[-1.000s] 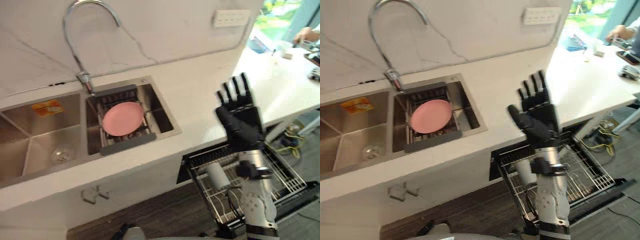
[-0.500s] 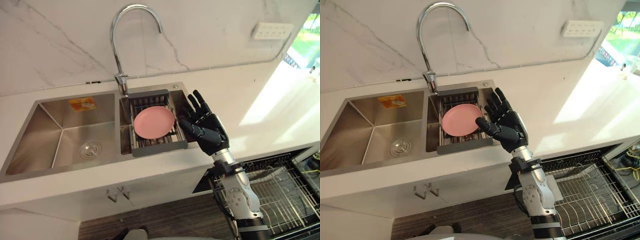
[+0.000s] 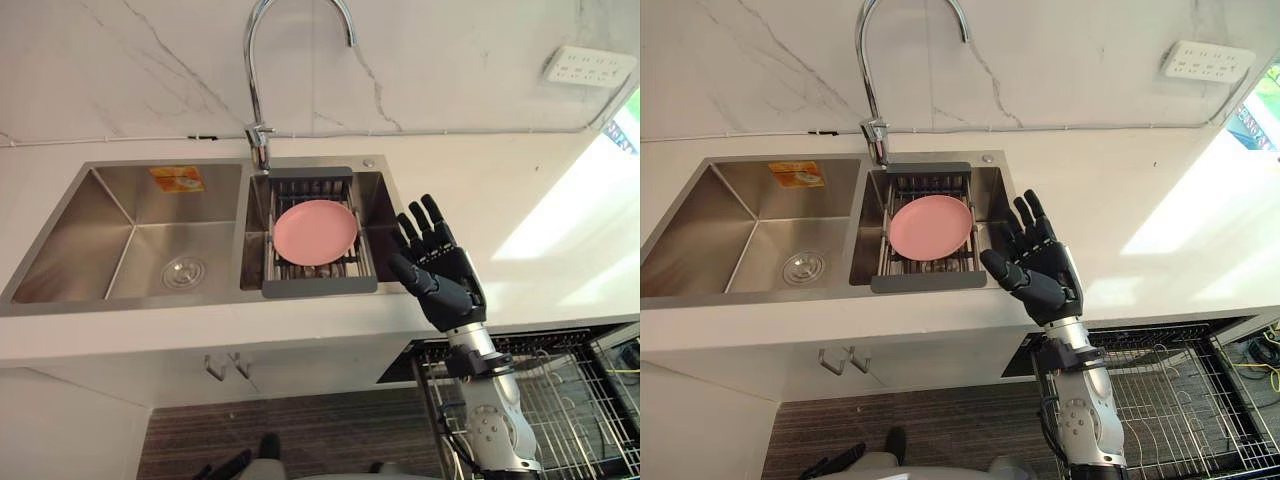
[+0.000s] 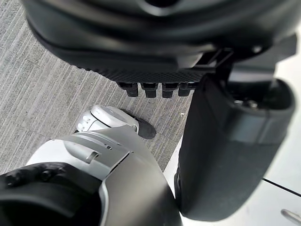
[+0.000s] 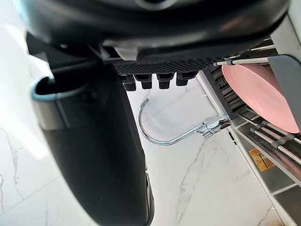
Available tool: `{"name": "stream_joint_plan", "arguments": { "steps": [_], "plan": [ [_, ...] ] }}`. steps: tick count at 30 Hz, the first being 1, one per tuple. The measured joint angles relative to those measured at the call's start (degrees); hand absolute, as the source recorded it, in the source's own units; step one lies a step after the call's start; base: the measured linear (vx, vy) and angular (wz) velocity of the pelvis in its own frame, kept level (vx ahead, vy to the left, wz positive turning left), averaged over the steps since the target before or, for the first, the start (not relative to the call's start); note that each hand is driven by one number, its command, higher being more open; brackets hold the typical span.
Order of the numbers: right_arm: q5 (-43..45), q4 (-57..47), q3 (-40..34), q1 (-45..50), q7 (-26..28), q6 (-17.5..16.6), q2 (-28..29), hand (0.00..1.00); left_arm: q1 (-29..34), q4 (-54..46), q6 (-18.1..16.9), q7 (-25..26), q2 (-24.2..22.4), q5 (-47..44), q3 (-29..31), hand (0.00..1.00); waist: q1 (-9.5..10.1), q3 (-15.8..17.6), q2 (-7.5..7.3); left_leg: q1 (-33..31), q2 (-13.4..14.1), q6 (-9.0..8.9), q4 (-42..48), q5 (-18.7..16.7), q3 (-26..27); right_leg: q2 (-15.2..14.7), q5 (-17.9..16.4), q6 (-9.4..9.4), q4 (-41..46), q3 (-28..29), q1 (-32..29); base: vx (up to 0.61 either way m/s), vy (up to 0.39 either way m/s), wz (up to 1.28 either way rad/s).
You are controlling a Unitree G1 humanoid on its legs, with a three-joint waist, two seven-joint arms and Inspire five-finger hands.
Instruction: Walk over to the sink, pick up the cup, carry it to the dishwasher, place the cup inside the dishwasher, then close the dishwasher door
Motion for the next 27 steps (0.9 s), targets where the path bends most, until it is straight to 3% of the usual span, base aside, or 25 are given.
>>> {"name": "stream_joint_plan", "arguments": {
  "steps": [3,6,9,11,14,17,22,23,24,25,27],
  "plan": [
    [-0.01,-0.07,0.18,-0.39,-0.58,-0.14,-0.02,1.0,-0.04,-0.31,0.0,-0.06,-0.16,0.0,0.01,1.0,0.03,-0.01,-0.04,-1.92,-0.11,-0.03,1.28,0.62,-1.24,-0.02,0.01,0.0,-0.23,-1.54,0.0,0.0,-0.013,0.24],
    [-0.19,0.01,1.96,-2.88,-5.11,-0.91,0.07,1.0,-0.07,-0.88,-0.31,-0.15,-1.1,-1.37,0.73,1.0,0.75,0.1,0.03,-4.49,0.59,0.05,4.68,0.62,-0.23,0.23,0.13,-0.19,-0.51,-3.89,0.37,-0.02,-0.027,0.36],
    [-0.51,0.13,4.44,-5.38,-10.74,-2.19,0.71,1.0,-0.07,-1.01,-0.27,-0.45,-2.52,-4.68,2.67,1.0,3.11,0.3,0.2,-4.85,2.59,0.58,6.9,0.26,4.05,1.36,0.49,-1.33,-2.4,-5.42,2.56,-0.09,-0.03,0.2],
    [-1.39,0.39,5.42,-6.81,-15.51,-3.72,0.75,1.0,0.16,-1.04,-0.4,-0.51,-3.08,-6.0,4.11,1.0,3.37,0.55,0.54,-4.83,4.75,0.71,7.57,0.2,9.73,2.1,-0.33,-2.06,-3.59,-7.89,4.08,-0.12,-0.084,0.47],
    [-5.35,3.79,6.24,-11.39,-22.88,-5.57,0.25,1.0,0.62,-1.94,-0.2,-1.33,-3.25,-6.83,4.11,1.0,3.87,0.54,0.49,-4.22,5.49,0.34,6.83,0.2,12.54,1.68,-0.41,-2.18,-3.73,-9.47,4.27,-0.03,-0.028,0.04],
    [-9.1,5.05,5.9,-12.15,-28.33,-7.0,-0.38,1.0,0.75,-1.89,0.89,-1.5,-3.25,-6.72,3.8,1.0,3.98,0.31,0.25,-1.67,3.92,0.32,4.6,0.18,14.12,-0.6,-0.45,-2.06,-2.89,-9.7,4.2,0.07,0.057,-0.33],
    [-13.07,4.98,-0.52,-12.13,-34.81,-9.93,-1.78,1.0,-0.02,-0.64,2.29,-1.47,-2.47,-6.01,1.27,1.0,3.24,-0.9,-0.32,0.24,-0.25,1.57,2.49,-0.41,16.0,-5.09,-1.64,0.75,1.29,-9.93,2.98,0.16,0.082,-0.1],
    [-13.05,4.98,-2.53,-11.92,-36.0,-10.02,-2.32,1.0,-0.59,-0.1,2.73,-1.49,-2.22,-5.45,0.22,1.0,2.89,-1.08,-0.06,1.02,-0.55,2.05,2.19,-0.75,16.31,-6.74,-1.64,0.72,8.26,-12.29,0.37,0.15,0.062,-0.04],
    [-13.03,4.98,-3.19,-11.66,-36.25,-10.02,-2.35,1.0,-0.72,0.14,2.95,-1.54,-1.84,-5.16,-0.47,1.0,2.51,-1.08,-0.06,1.56,-0.74,2.48,2.22,-1.11,16.27,-7.77,-1.74,0.46,12.46,-13.07,-0.98,0.17,0.099,0.02],
    [-13.0,4.97,-4.71,-11.18,-36.66,-10.06,-2.3,1.0,-0.83,0.35,3.41,-1.64,-0.96,-4.36,-1.21,1.0,1.9,-1.07,-0.89,2.99,-1.69,3.1,2.41,-2.1,16.28,-10.54,-1.69,-0.81,21.08,-13.56,-3.82,0.11,0.107,0.08],
    [-12.9,4.84,-5.64,-11.09,-36.88,-10.07,-2.28,1.0,-0.84,0.67,3.8,-1.62,0.14,-3.46,-1.78,1.0,1.25,-1.08,-2.34,4.92,-3.09,3.79,2.61,-3.53,16.27,-13.41,-0.02,-3.68,29.15,-11.98,-6.63,0.16,0.126,0.03]
  ]
}}
